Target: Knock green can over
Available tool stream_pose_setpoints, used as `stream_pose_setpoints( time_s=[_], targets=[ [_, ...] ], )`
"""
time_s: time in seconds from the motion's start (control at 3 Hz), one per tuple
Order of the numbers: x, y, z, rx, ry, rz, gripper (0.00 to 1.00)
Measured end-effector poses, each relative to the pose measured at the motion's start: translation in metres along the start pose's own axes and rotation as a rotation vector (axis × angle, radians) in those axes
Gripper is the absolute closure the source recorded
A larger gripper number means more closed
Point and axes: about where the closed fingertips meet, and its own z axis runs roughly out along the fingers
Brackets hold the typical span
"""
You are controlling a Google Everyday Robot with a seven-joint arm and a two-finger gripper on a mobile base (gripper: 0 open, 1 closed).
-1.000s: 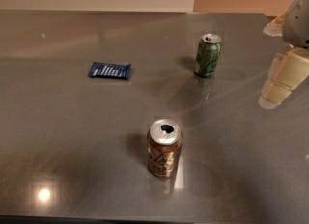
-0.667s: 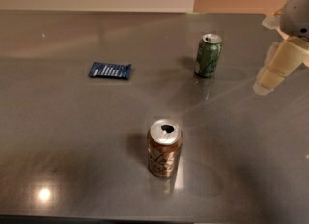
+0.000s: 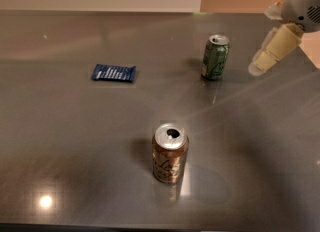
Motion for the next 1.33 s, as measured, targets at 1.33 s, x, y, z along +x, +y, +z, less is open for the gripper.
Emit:
stream_pose_setpoints(
  time_s=[1.33],
  targets=[
    [-0.031,-0.049,0.093,-0.026,-0.152,0.094,0.0]
  ],
)
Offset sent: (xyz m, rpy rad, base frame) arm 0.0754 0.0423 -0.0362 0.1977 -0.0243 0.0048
